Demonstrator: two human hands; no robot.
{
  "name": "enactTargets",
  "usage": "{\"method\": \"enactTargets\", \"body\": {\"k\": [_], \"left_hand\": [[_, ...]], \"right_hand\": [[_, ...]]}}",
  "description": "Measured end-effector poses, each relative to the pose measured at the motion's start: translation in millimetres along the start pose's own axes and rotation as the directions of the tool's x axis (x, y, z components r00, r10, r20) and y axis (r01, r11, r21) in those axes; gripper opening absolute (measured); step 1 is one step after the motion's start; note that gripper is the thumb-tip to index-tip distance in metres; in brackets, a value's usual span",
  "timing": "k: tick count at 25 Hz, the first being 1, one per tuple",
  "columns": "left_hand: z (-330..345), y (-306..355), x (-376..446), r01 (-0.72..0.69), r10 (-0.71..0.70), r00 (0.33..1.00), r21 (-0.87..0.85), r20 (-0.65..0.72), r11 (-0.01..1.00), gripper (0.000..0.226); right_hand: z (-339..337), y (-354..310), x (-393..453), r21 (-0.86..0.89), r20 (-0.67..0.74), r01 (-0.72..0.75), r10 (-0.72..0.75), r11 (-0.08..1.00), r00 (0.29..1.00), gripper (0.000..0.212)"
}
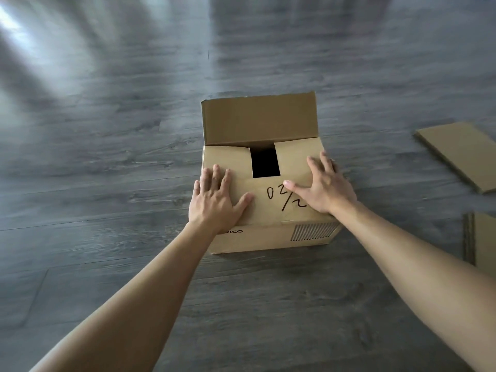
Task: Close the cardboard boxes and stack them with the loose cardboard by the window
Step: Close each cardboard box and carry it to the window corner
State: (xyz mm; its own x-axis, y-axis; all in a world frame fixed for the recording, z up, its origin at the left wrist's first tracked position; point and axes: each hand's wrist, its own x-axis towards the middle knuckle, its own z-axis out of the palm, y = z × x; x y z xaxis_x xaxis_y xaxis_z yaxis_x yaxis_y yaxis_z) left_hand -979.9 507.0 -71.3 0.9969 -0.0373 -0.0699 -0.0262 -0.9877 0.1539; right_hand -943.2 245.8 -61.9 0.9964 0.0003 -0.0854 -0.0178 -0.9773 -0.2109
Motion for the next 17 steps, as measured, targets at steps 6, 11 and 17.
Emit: {"method": "enactTargets", "body": {"k": [6,11,17], "left_hand": [[0,-1,-55,0.027,-0.027,0.999,-0.006,0.040,1.000,0.093],[-5,2,-106,0.028,-0.032,0.998,0.072,0.051,0.997,0.092],[-25,0,-120,0.015,-0.001,0.993,0.119,-0.117,0.993,0.090]], "right_hand": [[5,-2,-48,-0.001,0.021,0.032,-0.032,0.999,0.999,0.119],[7,-2,-94,-0.009,0.036,0.041,-0.040,0.999,0.999,0.122],[14,3,-136,-0.023,0.043,0.049,-0.048,0.999,0.998,0.121]]}}
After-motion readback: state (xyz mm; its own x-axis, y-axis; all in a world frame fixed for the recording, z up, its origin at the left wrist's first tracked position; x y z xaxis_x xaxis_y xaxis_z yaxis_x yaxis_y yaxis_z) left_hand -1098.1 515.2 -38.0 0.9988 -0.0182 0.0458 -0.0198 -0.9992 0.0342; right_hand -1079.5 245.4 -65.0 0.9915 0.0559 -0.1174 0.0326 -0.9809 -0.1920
